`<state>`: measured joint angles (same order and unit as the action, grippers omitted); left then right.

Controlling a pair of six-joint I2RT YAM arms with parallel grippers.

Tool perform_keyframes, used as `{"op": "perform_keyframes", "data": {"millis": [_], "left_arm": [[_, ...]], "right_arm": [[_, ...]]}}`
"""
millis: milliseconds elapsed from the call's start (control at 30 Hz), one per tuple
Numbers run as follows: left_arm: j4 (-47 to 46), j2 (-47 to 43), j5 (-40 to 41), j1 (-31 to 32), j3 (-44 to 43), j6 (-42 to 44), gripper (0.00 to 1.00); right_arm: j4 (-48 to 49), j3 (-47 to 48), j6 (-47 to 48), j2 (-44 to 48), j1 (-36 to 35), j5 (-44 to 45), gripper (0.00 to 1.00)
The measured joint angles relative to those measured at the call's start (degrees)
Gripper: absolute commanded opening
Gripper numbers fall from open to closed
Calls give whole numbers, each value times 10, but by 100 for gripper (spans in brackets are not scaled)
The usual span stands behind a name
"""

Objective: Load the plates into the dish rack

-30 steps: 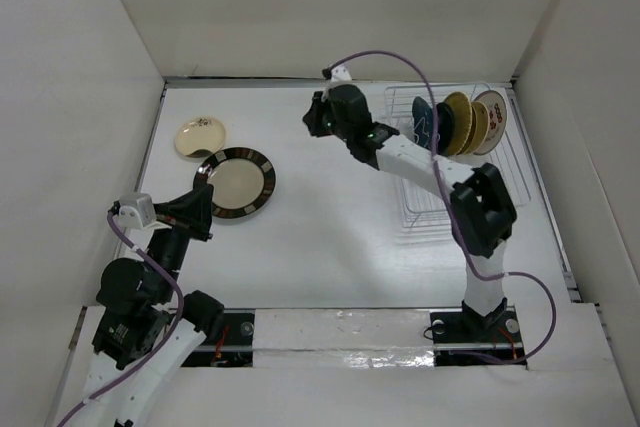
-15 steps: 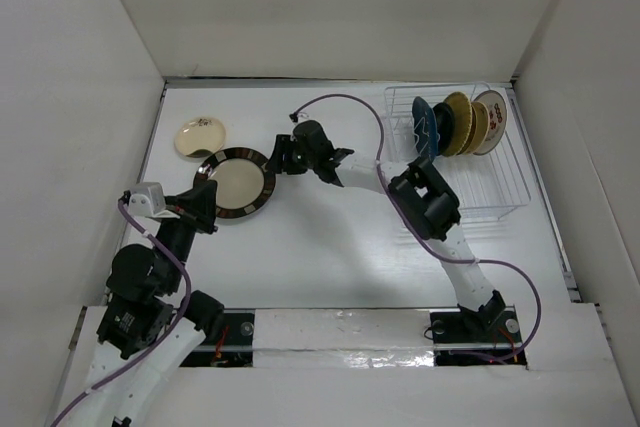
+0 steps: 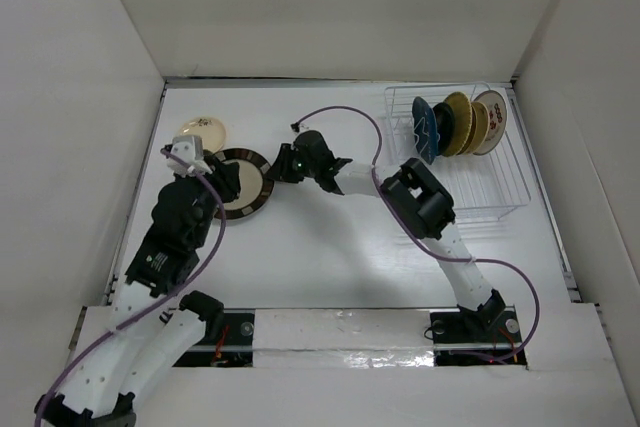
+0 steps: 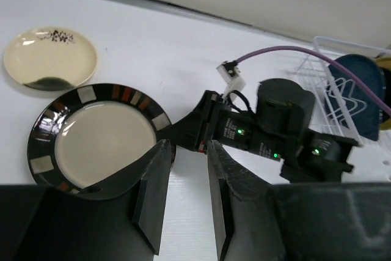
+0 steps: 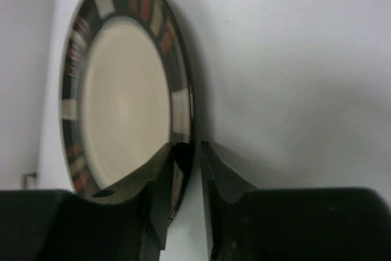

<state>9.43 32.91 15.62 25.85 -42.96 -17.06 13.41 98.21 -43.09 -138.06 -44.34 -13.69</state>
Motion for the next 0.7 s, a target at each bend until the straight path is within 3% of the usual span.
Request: {"op": "perform_keyframes", "data": {"millis": [167, 267, 367, 400, 533, 700], "left_arm": [[-13, 110, -30, -52, -33, -21, 34], [-29, 160, -43, -81, -46, -44, 46], [-50, 199, -71, -133, -52, -76, 51], [-59, 211, -79, -156, -53, -85, 53], [-103, 280, -137, -278, -57, -140, 56], [-150, 422, -190, -390, -76, -203, 56]], "right_arm": [[68, -86, -9, 32, -5, -14, 28], [92, -153, -10, 69, -20, -24, 31], [117, -214, -16, 100, -40, -33, 34], [123, -228, -17, 108, -47, -35, 42], [145, -268, -23, 134, -67, -52, 56], [156, -290, -26, 153, -71, -63, 79]]}}
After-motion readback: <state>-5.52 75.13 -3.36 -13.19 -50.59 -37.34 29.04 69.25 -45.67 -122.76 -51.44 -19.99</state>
